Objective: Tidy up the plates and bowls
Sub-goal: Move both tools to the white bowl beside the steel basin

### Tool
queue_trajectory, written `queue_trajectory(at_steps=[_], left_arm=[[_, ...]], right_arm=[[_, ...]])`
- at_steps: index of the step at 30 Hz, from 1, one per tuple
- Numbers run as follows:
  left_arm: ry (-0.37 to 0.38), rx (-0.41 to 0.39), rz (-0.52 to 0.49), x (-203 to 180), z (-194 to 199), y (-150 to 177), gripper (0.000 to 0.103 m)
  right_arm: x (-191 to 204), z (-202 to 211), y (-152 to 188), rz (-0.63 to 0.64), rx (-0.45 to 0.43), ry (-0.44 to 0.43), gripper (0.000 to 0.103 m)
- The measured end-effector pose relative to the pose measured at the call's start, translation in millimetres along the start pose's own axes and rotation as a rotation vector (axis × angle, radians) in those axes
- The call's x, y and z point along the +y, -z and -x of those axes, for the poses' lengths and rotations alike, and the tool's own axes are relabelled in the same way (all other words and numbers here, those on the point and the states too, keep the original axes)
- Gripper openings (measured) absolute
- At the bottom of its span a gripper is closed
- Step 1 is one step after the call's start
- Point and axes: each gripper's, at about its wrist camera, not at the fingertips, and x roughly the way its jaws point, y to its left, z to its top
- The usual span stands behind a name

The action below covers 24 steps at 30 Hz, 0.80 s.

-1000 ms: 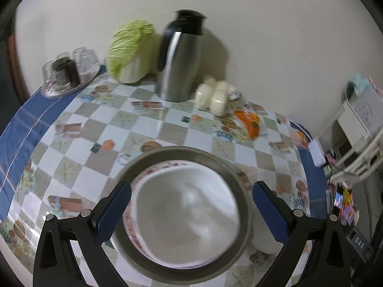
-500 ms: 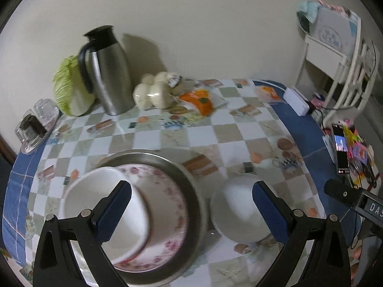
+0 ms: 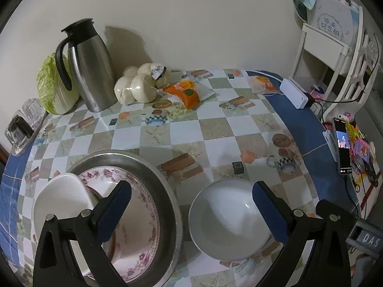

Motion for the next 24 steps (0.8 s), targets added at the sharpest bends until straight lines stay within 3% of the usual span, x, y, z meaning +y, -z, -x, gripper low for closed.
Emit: queue_trajectory(at_steps=[8, 11, 15, 19, 24], left_arm=[[0.029, 0.049, -0.017, -4, -21, -1, 0.101], [0.0, 0.06, -0.022, -1, -24, -3, 0.101], [0.057, 0.07, 0.01, 6, -27, -5, 0.101], [0.016, 0.066, -0.029, 0, -28, -5, 0.101], [0.018, 0.081, -0.037, 0, -34, -4, 0.101]], right_arm=[[9, -22, 6, 0.035, 0.055, 0.022, 0.103], [17, -30, 10, 0.052, 0.066, 0.011, 0.103], [22, -36, 13, 0.062, 0.07, 0.003, 0.103], [30, -42, 14, 0.081, 0.078, 0.013, 0.103], [39, -51, 18, 0.11, 0.086, 0.019, 0.1]])
